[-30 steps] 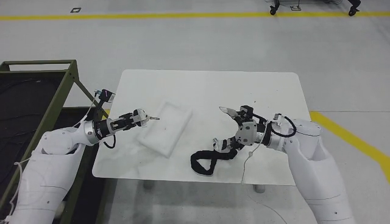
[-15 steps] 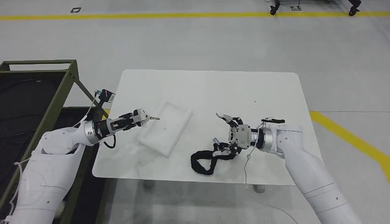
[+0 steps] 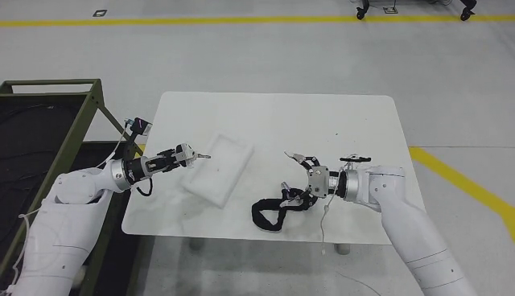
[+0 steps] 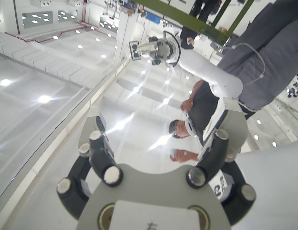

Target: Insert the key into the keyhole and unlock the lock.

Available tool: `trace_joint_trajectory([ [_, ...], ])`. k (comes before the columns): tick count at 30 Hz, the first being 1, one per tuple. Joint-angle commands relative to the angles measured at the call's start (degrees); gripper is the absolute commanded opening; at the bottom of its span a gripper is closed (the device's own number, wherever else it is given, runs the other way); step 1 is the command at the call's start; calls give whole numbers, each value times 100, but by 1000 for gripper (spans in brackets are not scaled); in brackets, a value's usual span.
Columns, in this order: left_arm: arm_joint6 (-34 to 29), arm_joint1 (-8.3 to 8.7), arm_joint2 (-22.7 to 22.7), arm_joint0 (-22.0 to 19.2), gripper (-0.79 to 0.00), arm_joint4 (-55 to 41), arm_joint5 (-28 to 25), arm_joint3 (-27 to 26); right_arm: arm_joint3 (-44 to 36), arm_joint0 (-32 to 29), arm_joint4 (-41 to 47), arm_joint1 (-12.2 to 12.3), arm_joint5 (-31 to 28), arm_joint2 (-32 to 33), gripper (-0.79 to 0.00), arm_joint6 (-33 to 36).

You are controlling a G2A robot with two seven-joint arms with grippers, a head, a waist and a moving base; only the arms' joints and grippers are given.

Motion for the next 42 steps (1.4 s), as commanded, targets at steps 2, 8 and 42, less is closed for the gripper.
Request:
trace_joint_trajectory([
  [2, 0, 0, 0, 0, -785, 0, 0, 0, -523, -234, 583, 84, 0, 327, 0, -1420],
  [8, 0, 0, 0, 0, -785, 0, 0, 0, -1230, -575, 2191, 246, 0, 932, 0, -3856],
  [42, 0, 0, 0, 0, -785, 0, 0, 0, -1657, 345, 3439, 20, -2851, -1547, 0, -9049],
])
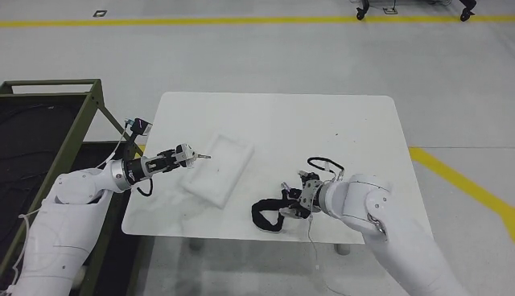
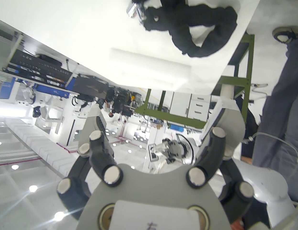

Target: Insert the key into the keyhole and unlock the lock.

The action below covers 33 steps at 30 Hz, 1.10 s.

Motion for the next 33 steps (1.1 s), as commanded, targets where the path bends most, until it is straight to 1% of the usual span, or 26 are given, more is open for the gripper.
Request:
trace_joint_trajectory([
  [1, 0, 0, 0, 0, -785, 0, 0, 0, 250, 303, 213, -101, -235, -329, 0, -329],
  [4, 0, 0, 0, 0, -785, 0, 0, 0, 799, 745, 567, -253, -582, -644, 0, -769],
  [6, 0, 0, 0, 0, -785, 0, 0, 0, 1075, 1063, 426, -353, -800, -867, 0, -983],
  [10, 0, 0, 0, 0, -785, 0, 0, 0, 1616, 1491, -17, -525, -1034, -1238, 0, -967],
  [11, 0, 0, 0, 0, -785, 0, 0, 0, 1786, 1563, -69, -563, -1004, -1324, 0, -979],
  [14, 0, 0, 0, 0, -785, 0, 0, 0, 2203, 1773, 174, -675, -681, -1498, 0, -980],
  [19, 0, 0, 0, 0, -785, 0, 0, 0, 2670, 1979, 39, -831, -634, -1773, 0, -1124],
  [20, 0, 0, 0, 0, -785, 0, 0, 0, 2732, 2002, -26, -860, -688, -1816, -40, -1120],
  [22, 0, 0, 0, 0, -785, 0, 0, 0, 2895, 2032, 45, -914, -768, -1829, -92, -1069],
  [23, 0, 0, 0, 0, -785, 0, 0, 0, 2994, 2054, 118, -939, -811, -1818, -135, -1069],
  [25, 0, 0, 0, 0, -785, 0, 0, 0, 3161, 2110, 104, -989, -858, -1848, -148, -1088],
  [27, 0, 0, 0, 0, -785, 0, 0, 0, 3350, 2134, 131, -1046, -838, -1912, -206, -1115],
  [28, 0, 0, 0, 0, -785, 0, 0, 0, 3424, 2162, 103, -1076, -818, -1952, -222, -1116],
  [29, 0, 0, 0, 0, -785, 0, 0, 0, 3517, 2176, 92, -1105, -817, -1988, -219, -1130],
  [30, 0, 0, 0, 0, -785, 0, 0, 0, 3591, 2200, 77, -1135, -803, -2023, -259, -1141],
  [31, 0, 0, 0, 0, -785, 0, 0, 0, 3654, 2223, 67, -1163, -799, -2043, -268, -1124],
  [33, 0, 0, 0, 0, -785, 0, 0, 0, 3785, 2261, 70, -1209, -817, -2051, -252, -1099],
])
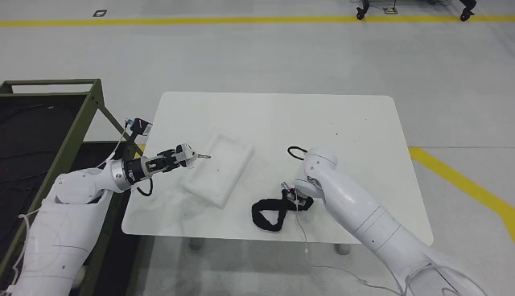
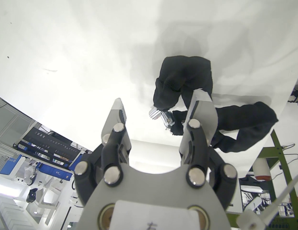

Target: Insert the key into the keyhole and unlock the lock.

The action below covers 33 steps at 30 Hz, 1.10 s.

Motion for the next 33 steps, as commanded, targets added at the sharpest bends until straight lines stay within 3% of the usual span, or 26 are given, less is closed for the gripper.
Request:
trace_joint_trajectory([
  [1, 0, 0, 0, 0, -785, 0, 0, 0, 111, 33, 11, -40, -8, 2, -240, 35],
  [9, 0, 0, 0, 0, -785, 0, 0, 0, 426, 75, -8, -191, 3, -30, -259, 55],
  [13, 0, 0, 0, 0, -785, 0, 0, 0, 602, 112, -1, -270, -13, -35, -308, 24],
  [17, 0, 0, 0, 0, -785, 0, 0, 0, 750, 141, 31, -334, 25, -8, -529, 17],
  [18, 0, 0, 0, 0, -785, 0, 0, 0, 787, 139, 47, -348, 35, -2, -754, 1],
  [19, 0, 0, 0, 0, -785, 0, 0, 0, 819, 140, 72, -363, 46, 8, -785, -12],
  [28, 0, 0, 0, 0, -785, 0, 0, 0, 882, 150, 8, -430, 153, 142, -785, 29],
  [33, 0, 0, 0, 0, -785, 0, 0, 0, 286, -31, -1016, -317, -222, 291, -785, 607],
])
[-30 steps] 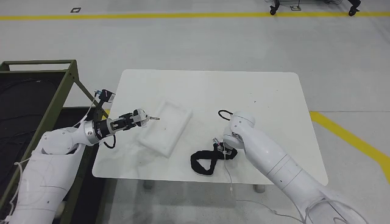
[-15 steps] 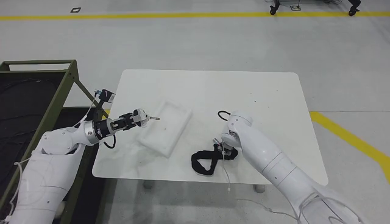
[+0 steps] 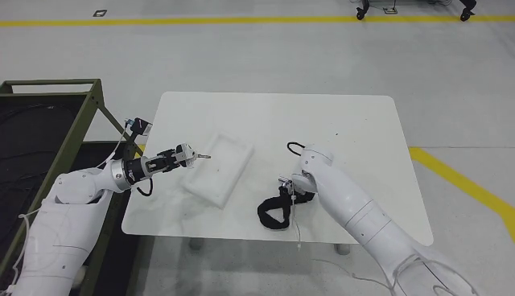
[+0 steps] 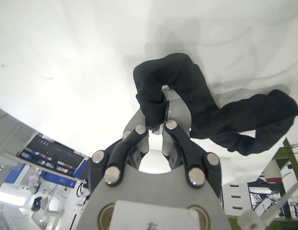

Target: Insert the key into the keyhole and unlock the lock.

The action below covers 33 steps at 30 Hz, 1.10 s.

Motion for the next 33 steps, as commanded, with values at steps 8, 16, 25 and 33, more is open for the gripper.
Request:
trace_joint_trajectory([
  [8, 0, 0, 0, 0, -785, 0, 0, 0, -2207, -1461, -2695, 535, -1397, 933, -785, 1737],
  [16, 0, 0, 0, 0, -785, 0, 0, 0, -3929, -3500, -4172, 970, -2301, 2225, -785, 3903],
  [25, 0, 0, 0, 0, -785, 0, 0, 0, -4194, -4006, -4458, 1034, -2422, 2485, -785, 4314],
  [33, 0, 0, 0, 0, -785, 0, 0, 0, -4320, -4114, -4489, 1028, -2413, 2499, -785, 4612],
])
